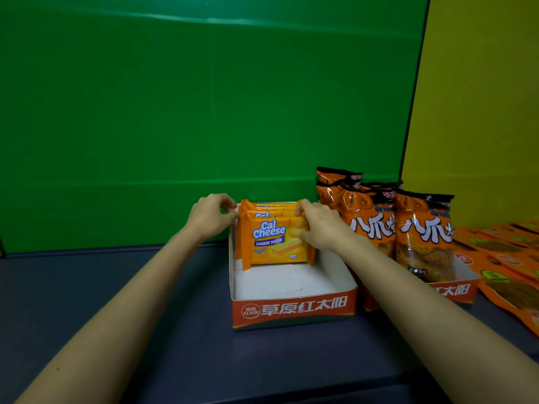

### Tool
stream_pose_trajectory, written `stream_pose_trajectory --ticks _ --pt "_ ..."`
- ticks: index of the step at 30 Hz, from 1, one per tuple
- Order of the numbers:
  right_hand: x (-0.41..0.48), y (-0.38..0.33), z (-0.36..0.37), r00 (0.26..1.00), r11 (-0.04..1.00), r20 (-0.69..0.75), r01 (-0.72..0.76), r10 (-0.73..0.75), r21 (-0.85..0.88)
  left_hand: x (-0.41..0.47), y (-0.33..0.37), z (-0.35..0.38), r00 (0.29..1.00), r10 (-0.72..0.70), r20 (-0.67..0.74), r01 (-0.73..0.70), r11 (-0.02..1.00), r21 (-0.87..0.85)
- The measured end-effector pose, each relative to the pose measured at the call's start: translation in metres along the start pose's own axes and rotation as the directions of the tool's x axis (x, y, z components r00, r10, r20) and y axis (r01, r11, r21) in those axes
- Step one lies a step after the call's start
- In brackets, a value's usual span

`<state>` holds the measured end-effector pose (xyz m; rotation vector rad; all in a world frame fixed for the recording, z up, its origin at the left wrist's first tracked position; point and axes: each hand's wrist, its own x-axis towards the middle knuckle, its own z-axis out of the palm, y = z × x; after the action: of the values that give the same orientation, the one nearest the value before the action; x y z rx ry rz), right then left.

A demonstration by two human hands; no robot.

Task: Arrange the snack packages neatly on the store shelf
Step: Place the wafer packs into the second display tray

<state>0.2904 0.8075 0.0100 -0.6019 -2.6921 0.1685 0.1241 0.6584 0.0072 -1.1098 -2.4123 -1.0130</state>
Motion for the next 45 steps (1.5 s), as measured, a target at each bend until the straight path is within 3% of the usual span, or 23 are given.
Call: stream_pose_trajectory --ticks 3,7,10,16,24,37,45 --pt "0.001 -0.005 0.003 1.000 0.997 -0.011 -0.024 0.023 -0.072 -0.007 -0.006 -0.008 0.998 -0.010 -0.055 0.012 0.999 0.030" --pt "-0.004 -0.012 0.006 0.994 0.956 -0.103 -0.005 -0.026 -0.293 -0.019 -0.015 -0.020 0.997 -0.003 -0.080 0.013 0.992 0.125" --pt "-0.005 -0.022 0.003 0.985 0.945 -0.150 0.030 -0.083 -0.326 -0.035 -0.024 -0.033 0.995 0.031 -0.095 -0.008 0.973 0.230" --pt "-0.008 -0.087 -0.005 0.943 0.959 -0.188 0.254 -0.274 -0.125 -0.081 -0.055 -0.076 0.989 0.047 -0.141 0.013 0.918 0.395" --pt "-0.029 -0.226 0.022 0.869 0.865 -0.102 0.493 -0.484 0.096 -0.162 -0.130 -0.178 0.967 -0.125 -0.223 0.224 0.836 0.501" --pt "-0.084 -0.477 0.097 0.795 0.762 0.041 0.563 -0.605 0.319 -0.333 -0.272 -0.375 0.883 -0.370 -0.288 0.468 0.647 0.602" --pt "-0.092 -0.593 0.129 0.820 0.780 0.106 0.482 -0.562 0.399 -0.392 -0.339 -0.449 0.841 -0.431 -0.327 0.538 0.603 0.589"
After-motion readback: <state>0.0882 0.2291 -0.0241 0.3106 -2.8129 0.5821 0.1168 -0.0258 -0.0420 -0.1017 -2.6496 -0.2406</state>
